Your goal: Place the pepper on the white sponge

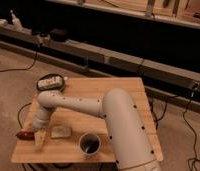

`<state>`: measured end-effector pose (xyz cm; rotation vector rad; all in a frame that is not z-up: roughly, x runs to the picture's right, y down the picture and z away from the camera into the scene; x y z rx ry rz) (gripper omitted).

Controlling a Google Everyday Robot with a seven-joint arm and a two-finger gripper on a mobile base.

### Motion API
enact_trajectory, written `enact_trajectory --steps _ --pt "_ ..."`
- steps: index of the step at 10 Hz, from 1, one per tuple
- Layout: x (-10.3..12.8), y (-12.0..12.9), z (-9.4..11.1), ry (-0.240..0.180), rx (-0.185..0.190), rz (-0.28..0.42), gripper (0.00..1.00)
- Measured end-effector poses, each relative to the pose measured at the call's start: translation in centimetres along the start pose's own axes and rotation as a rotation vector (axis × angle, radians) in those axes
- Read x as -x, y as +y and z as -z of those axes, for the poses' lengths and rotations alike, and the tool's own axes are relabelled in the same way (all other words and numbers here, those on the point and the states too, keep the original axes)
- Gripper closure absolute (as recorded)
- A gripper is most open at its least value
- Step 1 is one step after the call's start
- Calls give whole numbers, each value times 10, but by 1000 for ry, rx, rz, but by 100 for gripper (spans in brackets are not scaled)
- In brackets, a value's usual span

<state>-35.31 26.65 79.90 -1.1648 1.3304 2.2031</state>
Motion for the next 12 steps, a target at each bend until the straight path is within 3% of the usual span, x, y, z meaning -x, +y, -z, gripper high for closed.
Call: enact_trajectory --steps 2,4,5,8,12 --pt "7 3 1 -26 7 -12 24" --pt "11 7 0 -60 18 -21 39" --pt "12 10 0 -77 27 -26 41" --pt "12 12 1 -114 48 -52 41" --pt "11 11 0 -125 55 -76 41"
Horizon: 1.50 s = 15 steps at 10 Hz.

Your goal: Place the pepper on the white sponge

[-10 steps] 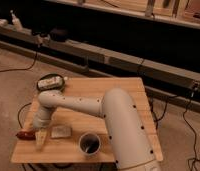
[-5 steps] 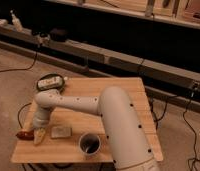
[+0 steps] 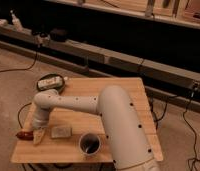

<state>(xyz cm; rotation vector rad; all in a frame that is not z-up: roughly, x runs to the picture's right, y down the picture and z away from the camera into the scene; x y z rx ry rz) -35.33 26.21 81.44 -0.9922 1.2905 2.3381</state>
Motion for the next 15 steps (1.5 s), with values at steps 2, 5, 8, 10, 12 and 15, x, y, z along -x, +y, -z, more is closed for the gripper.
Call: enact_trajectory --steps 2,5,8,10,12,15 --pt "1 0 -1 1 0 -10 46" --pt "1 0 -3 7 1 -16 74" --pt "2 -3 -2 12 1 -18 97" --pt "2 -6 -1 8 -4 -15 97" --pt "3 -11 1 -4 -11 -9 97" --pt "2 -18 22 -42 -6 10 97"
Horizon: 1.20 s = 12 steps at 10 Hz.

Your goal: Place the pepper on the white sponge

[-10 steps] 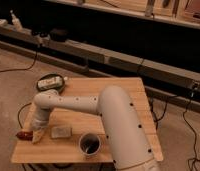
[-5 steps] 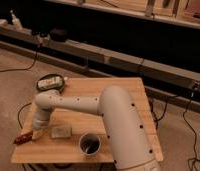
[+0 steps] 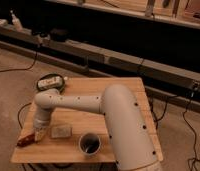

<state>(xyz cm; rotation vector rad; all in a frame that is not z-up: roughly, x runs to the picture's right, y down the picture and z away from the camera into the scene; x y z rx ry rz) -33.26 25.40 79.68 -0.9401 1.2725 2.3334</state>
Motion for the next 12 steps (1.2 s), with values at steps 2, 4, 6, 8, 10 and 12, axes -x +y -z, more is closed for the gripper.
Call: enact_trajectory --steps 2,4,6,8,10,12 --pt "-4 -8 19 -21 11 17 97" --pt "-7 -19 41 -30 29 28 97" --pt "-12 -30 65 -3 64 34 97" --pt "-11 -44 94 29 117 31 97" --pt "5 -55 113 47 162 -20 97" --pt "31 -60 134 83 234 -91 97"
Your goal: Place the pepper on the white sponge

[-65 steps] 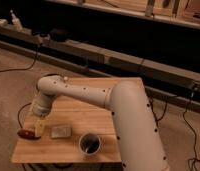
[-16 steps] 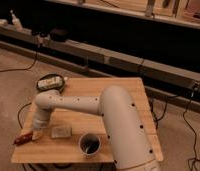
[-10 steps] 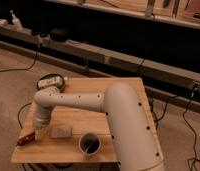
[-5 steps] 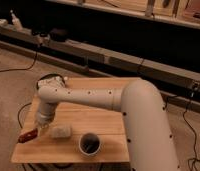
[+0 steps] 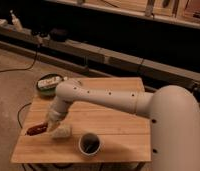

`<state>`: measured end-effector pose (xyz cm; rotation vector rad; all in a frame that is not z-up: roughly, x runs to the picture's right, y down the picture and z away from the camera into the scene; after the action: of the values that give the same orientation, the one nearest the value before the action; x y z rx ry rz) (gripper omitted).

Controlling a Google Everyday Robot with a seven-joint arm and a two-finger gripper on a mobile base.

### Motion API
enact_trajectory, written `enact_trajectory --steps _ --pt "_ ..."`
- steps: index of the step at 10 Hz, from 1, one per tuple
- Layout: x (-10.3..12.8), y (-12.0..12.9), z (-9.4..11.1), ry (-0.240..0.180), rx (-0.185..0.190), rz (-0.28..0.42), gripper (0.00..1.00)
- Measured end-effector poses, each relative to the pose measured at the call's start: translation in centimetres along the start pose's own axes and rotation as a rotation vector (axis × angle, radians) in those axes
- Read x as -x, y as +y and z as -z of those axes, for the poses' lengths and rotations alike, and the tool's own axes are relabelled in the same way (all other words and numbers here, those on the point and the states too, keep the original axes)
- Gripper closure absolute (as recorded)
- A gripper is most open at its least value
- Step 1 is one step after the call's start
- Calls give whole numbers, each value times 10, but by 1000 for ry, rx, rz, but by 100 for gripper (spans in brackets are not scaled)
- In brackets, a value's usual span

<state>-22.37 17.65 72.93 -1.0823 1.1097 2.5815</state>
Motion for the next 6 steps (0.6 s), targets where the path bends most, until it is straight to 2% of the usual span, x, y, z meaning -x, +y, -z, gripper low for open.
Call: enact_trajectory --steps 2,3,6 --pt "20 4 18 15 60 -55 97" --pt "36 5 25 -4 76 -97 97" --pt "55 3 33 -63 87 -162 97"
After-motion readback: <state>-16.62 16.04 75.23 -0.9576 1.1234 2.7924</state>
